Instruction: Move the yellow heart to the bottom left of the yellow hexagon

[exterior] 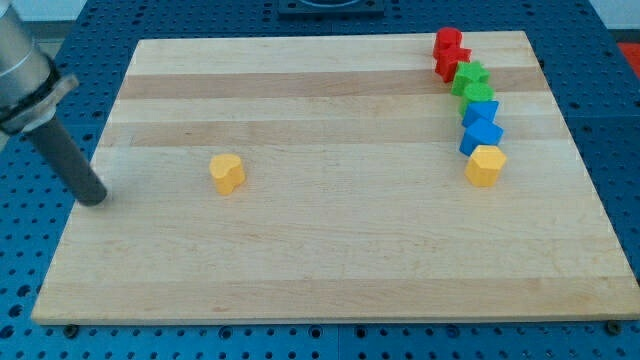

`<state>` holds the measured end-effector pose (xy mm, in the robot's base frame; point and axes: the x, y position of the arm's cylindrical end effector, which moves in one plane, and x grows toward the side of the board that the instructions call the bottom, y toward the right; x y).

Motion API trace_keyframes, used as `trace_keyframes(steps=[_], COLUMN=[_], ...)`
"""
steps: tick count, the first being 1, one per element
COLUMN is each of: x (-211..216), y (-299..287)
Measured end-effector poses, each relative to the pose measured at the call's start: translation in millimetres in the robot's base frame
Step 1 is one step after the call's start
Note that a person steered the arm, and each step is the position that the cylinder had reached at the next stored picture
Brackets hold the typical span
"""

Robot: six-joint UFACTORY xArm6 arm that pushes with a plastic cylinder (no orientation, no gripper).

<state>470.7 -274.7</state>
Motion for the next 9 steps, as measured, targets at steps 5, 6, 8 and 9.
trace_keyframes(steps=[5,6,8,9], x=[-19.3,-0.3,8.4,16.1], y=[119.6,154.6,331.0,281.1])
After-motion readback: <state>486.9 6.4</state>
